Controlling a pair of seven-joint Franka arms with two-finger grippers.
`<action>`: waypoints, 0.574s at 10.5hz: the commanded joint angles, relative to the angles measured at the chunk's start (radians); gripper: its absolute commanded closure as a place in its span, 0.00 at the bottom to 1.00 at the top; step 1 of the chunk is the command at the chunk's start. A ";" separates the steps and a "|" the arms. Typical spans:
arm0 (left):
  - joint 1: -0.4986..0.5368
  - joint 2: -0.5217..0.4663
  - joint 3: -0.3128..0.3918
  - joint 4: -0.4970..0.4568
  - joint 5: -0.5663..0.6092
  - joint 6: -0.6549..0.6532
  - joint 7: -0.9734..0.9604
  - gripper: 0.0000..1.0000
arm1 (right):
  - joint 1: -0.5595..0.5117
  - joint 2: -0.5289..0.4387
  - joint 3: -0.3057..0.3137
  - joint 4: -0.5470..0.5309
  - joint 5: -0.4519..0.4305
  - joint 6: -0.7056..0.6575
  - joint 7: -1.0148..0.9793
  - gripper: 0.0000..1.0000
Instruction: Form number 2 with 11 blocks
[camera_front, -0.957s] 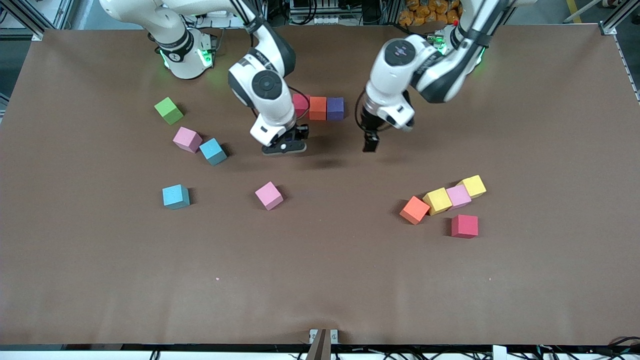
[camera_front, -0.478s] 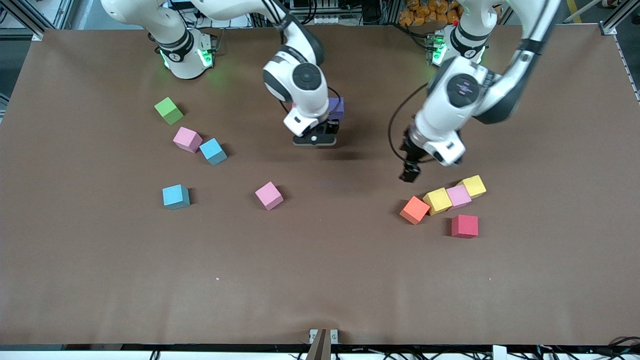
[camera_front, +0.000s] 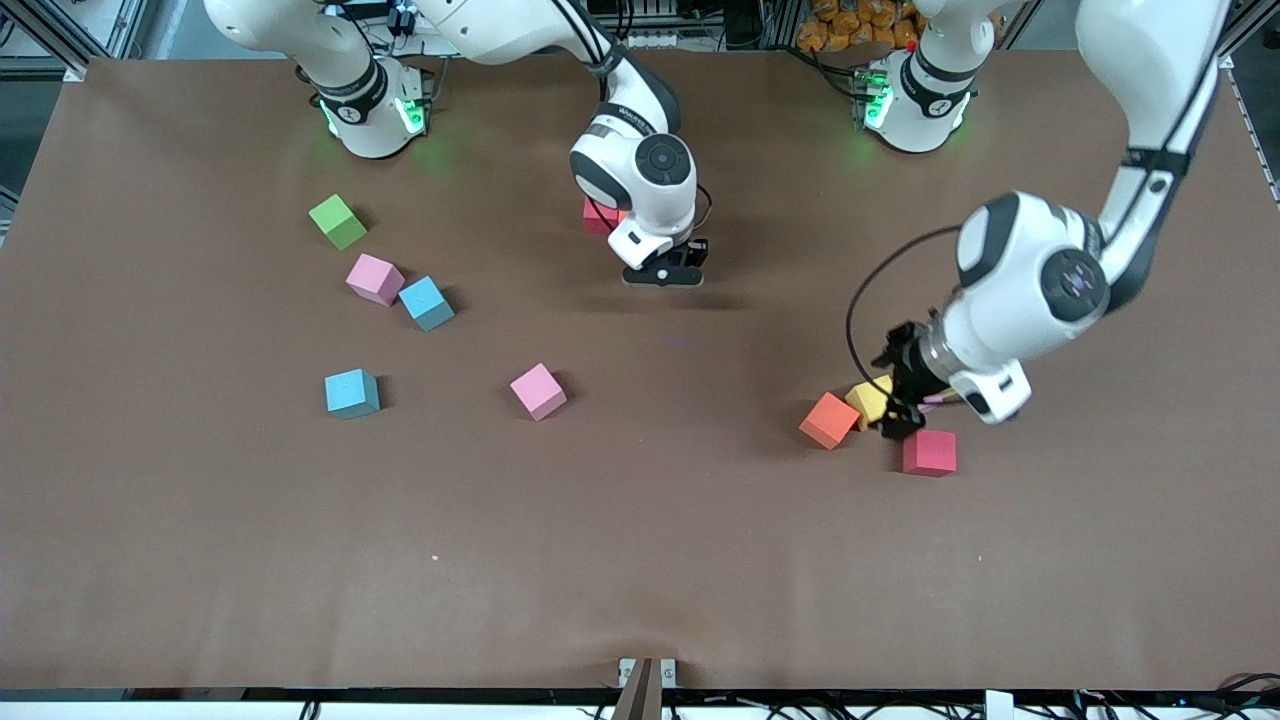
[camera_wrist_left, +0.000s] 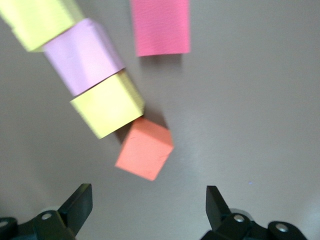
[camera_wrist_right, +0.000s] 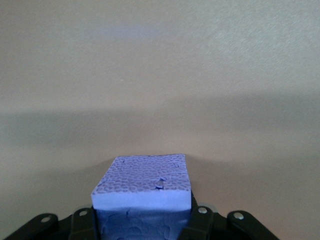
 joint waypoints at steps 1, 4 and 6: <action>-0.020 0.101 0.016 0.127 0.104 -0.033 0.049 0.00 | 0.028 0.003 -0.008 0.014 -0.026 -0.012 0.041 0.72; -0.075 0.217 0.016 0.266 0.226 -0.120 0.160 0.00 | 0.034 -0.001 -0.008 0.007 -0.044 -0.020 0.041 0.72; -0.114 0.236 0.017 0.291 0.221 -0.151 0.161 0.00 | 0.045 -0.004 -0.008 -0.012 -0.066 -0.018 0.041 0.72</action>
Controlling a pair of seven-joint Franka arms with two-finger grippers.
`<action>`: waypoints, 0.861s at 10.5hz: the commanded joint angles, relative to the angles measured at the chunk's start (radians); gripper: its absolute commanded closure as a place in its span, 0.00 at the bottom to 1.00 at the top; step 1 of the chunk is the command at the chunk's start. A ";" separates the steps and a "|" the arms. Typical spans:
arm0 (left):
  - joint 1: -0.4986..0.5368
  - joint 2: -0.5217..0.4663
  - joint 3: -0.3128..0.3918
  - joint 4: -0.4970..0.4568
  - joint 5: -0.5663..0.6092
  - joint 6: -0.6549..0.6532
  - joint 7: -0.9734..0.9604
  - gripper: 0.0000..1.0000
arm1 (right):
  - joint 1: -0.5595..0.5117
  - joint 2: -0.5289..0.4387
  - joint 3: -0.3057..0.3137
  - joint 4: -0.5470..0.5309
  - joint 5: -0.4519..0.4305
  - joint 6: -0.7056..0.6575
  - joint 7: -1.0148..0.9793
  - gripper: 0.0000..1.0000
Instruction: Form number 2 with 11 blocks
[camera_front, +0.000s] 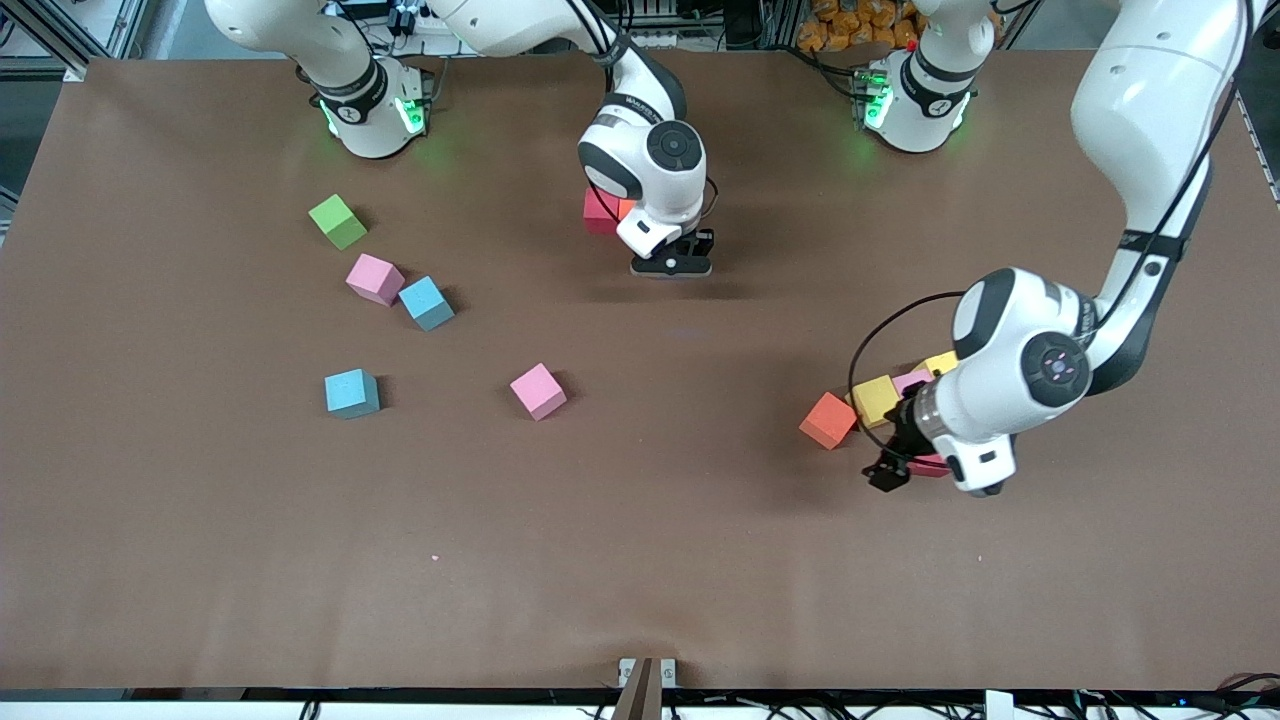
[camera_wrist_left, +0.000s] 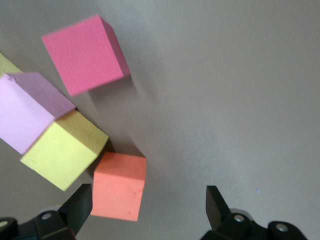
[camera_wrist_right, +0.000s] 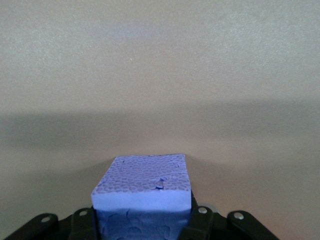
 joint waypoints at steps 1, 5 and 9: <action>-0.047 0.031 0.005 0.055 0.025 -0.040 0.016 0.00 | 0.021 -0.005 -0.009 -0.015 -0.043 -0.006 0.026 0.72; -0.080 0.059 0.009 0.054 0.031 -0.040 0.010 0.00 | 0.021 -0.006 -0.009 -0.019 -0.047 -0.006 0.026 0.72; -0.133 0.072 0.084 0.040 0.031 -0.056 0.004 0.00 | 0.022 -0.014 -0.009 -0.026 -0.047 -0.008 0.029 0.72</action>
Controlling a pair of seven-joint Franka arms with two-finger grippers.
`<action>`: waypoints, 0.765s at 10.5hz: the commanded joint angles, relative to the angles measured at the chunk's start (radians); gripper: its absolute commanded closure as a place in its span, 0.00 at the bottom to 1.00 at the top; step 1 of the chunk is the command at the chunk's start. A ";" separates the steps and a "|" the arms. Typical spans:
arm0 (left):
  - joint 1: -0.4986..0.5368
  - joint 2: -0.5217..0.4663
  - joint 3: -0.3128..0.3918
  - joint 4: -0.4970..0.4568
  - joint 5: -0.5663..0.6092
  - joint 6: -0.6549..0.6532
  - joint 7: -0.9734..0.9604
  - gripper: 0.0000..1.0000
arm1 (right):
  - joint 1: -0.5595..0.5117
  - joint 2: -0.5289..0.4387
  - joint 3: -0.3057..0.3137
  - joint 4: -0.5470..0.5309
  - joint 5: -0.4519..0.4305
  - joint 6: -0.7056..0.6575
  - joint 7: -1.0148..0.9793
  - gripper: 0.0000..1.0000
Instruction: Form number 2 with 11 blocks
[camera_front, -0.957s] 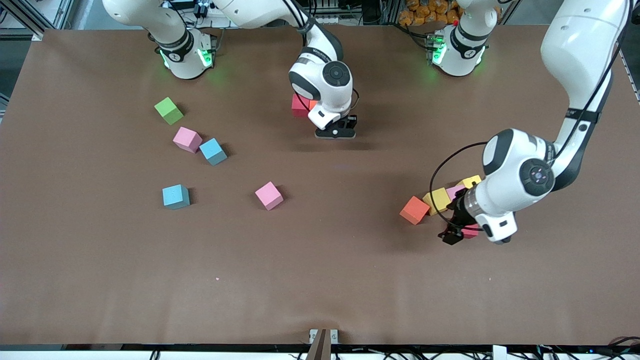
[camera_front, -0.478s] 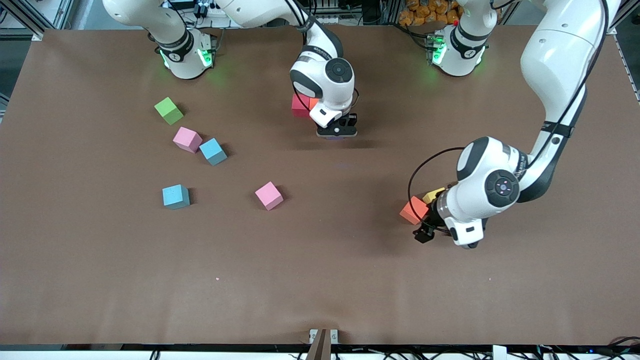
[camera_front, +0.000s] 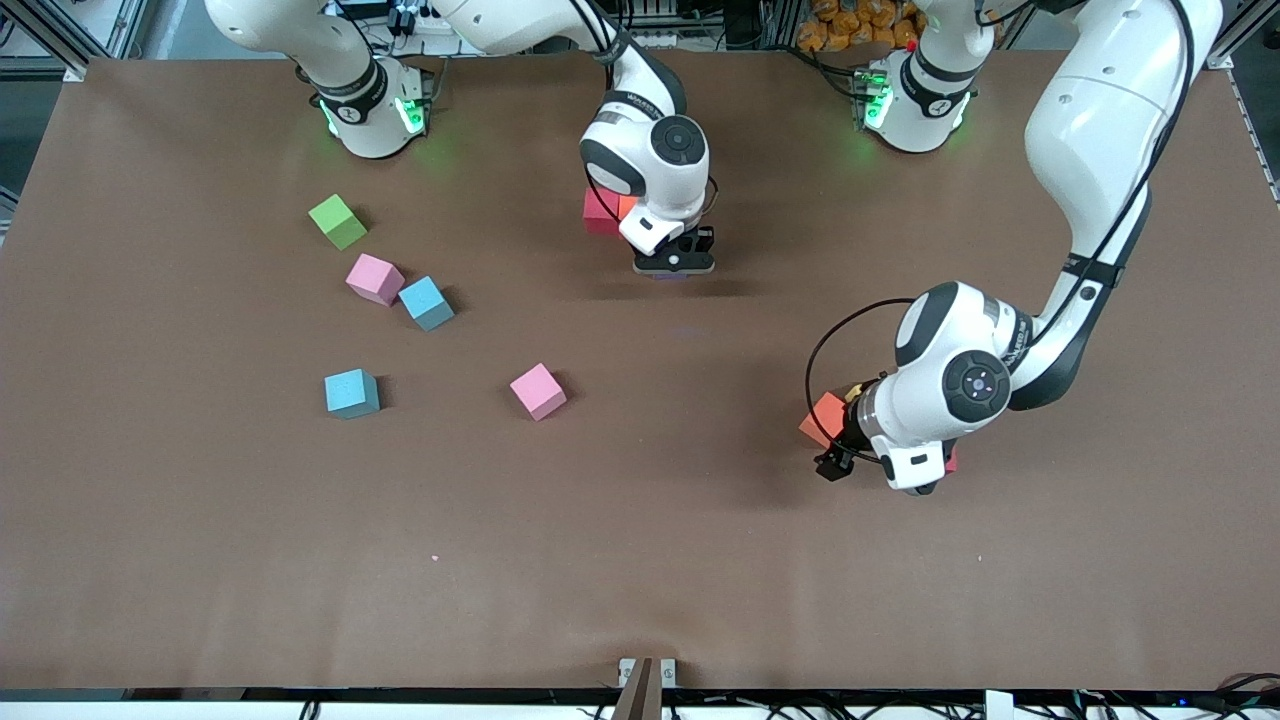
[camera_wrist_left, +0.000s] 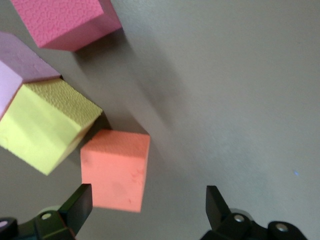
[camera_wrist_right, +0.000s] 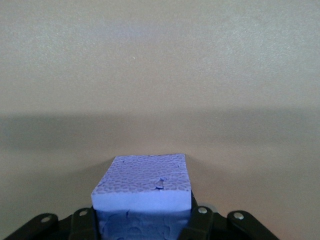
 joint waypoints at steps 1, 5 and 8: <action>-0.028 0.006 0.025 0.017 0.024 -0.051 0.002 0.00 | 0.016 -0.020 -0.008 -0.027 -0.024 -0.007 0.028 0.72; -0.026 0.021 0.027 -0.012 0.024 -0.051 0.003 0.00 | 0.017 -0.024 -0.008 -0.034 -0.024 -0.009 0.030 0.72; -0.024 0.022 0.032 -0.023 0.024 -0.051 0.002 0.00 | 0.027 -0.024 -0.007 -0.033 -0.024 -0.009 0.044 0.72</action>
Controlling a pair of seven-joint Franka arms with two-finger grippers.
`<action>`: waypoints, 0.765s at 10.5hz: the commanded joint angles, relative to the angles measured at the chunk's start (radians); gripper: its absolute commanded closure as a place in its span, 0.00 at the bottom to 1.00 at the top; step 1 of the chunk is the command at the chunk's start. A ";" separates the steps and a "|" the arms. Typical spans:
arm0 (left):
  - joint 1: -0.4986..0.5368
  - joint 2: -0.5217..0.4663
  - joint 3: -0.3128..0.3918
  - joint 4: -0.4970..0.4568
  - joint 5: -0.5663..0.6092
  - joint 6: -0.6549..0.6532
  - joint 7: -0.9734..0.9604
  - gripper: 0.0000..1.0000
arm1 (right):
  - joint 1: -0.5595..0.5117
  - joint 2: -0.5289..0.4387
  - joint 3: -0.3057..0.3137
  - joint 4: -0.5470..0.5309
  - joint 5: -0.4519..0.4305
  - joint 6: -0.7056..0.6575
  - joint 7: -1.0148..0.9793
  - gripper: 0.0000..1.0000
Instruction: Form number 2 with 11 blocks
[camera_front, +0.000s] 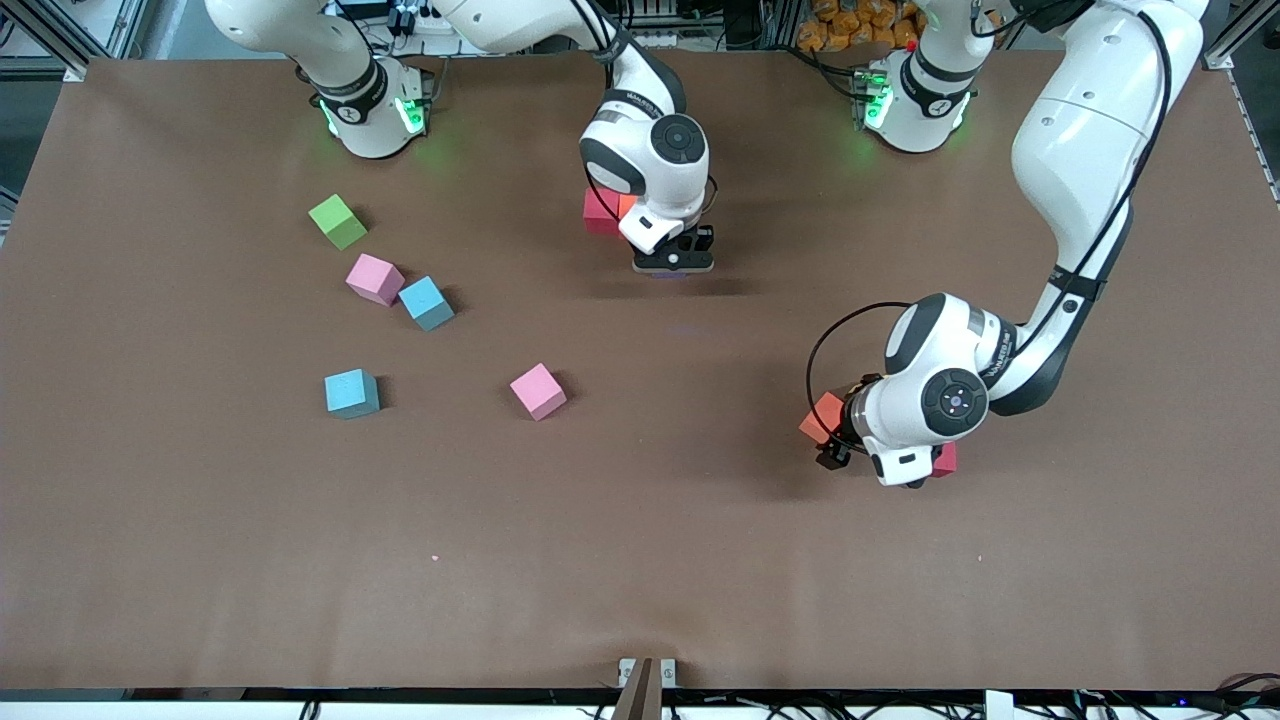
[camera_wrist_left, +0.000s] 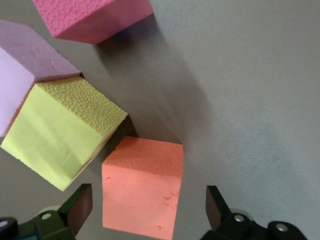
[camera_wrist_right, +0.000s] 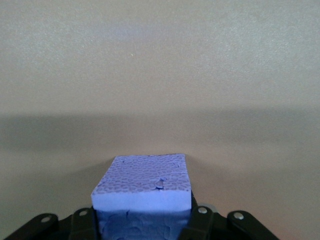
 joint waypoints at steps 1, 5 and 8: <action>-0.009 0.004 0.006 -0.001 0.024 -0.010 0.002 0.00 | 0.025 -0.020 -0.007 -0.027 -0.023 -0.008 0.039 0.72; -0.010 0.030 0.008 0.004 0.029 0.001 0.006 0.08 | 0.029 -0.025 -0.007 -0.029 -0.023 -0.008 0.039 0.72; -0.007 0.030 0.006 0.012 0.041 0.002 0.025 0.66 | 0.031 -0.025 -0.008 -0.029 -0.025 -0.009 0.038 0.11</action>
